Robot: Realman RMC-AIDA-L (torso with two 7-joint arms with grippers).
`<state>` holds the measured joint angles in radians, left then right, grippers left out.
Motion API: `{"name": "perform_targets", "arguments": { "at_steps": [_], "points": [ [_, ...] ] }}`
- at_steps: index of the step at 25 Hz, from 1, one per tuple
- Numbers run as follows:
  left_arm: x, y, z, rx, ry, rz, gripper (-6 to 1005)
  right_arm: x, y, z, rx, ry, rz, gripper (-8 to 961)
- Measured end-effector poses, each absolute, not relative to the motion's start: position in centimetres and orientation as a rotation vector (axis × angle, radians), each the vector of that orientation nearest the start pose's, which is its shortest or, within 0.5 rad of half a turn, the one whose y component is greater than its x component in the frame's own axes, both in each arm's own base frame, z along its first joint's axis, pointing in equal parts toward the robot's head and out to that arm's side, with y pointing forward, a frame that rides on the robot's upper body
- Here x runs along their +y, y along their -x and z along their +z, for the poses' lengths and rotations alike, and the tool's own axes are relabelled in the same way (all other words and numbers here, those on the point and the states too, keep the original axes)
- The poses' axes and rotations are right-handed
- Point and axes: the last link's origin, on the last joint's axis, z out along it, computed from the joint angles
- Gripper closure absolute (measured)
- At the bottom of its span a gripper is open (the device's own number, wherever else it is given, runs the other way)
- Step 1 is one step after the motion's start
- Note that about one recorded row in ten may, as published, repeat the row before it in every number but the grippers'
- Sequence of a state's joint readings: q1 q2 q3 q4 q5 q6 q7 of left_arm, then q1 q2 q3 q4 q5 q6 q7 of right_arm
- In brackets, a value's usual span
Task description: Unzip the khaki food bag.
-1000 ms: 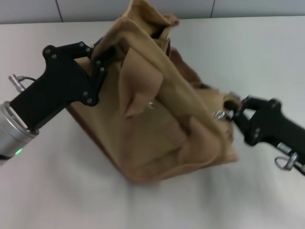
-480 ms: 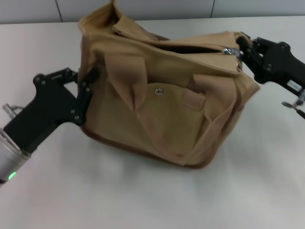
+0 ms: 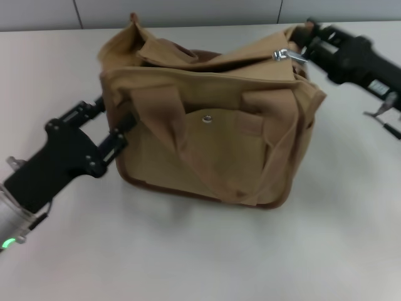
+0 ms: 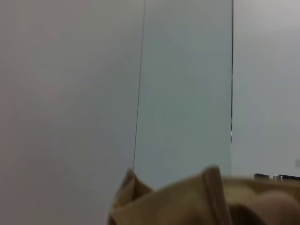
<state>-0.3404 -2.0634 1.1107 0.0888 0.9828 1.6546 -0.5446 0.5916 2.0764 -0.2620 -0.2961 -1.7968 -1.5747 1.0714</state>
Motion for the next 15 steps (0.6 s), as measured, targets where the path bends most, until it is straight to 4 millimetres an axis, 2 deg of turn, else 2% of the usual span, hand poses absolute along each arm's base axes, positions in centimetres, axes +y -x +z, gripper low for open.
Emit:
{"name": "perform_targets", "arguments": {
  "at_steps": [3,4,7,8,9,10,12,13,14,15],
  "points": [
    [25.3,29.6,-1.8,-0.37,2.122,-1.167,488,33.6,-26.2,3.1,0.62,2.15,1.341,578],
    [25.3,29.7,-0.2,-0.366,2.148,-1.207,440,32.8,-26.4,4.6,0.624,2.159,1.393,531],
    [25.2,29.8,2.0,-0.346,2.308,-1.23,312,31.0,-26.8,6.2,0.584,2.275,1.4,394],
    [25.0,29.8,2.7,-0.338,2.379,-1.233,280,31.0,-26.8,6.2,0.584,2.275,1.4,349],
    [24.8,29.7,3.4,-0.331,2.461,-1.236,248,29.3,-26.8,6.4,0.515,2.446,1.354,303],
    [24.8,29.7,3.4,-0.331,2.461,-1.236,216,29.3,-26.8,6.4,0.515,2.446,1.354,300],
    [24.2,29.3,4.3,-0.293,2.62,-1.244,152,26.8,-26.8,6.0,0.404,2.683,1.293,293],
    [23.9,29.1,4.7,-0.277,2.69,-1.246,152,26.8,-26.8,6.0,0.404,2.683,1.293,290],
    [23.5,28.6,5.0,-0.248,2.818,-1.235,152,25.7,-26.6,5.3,0.36,2.781,1.287,287],
    [23.5,28.6,5.0,-0.248,2.818,-1.235,152,25.3,-26.6,4.9,0.351,2.811,1.285,284]
  ]
}}
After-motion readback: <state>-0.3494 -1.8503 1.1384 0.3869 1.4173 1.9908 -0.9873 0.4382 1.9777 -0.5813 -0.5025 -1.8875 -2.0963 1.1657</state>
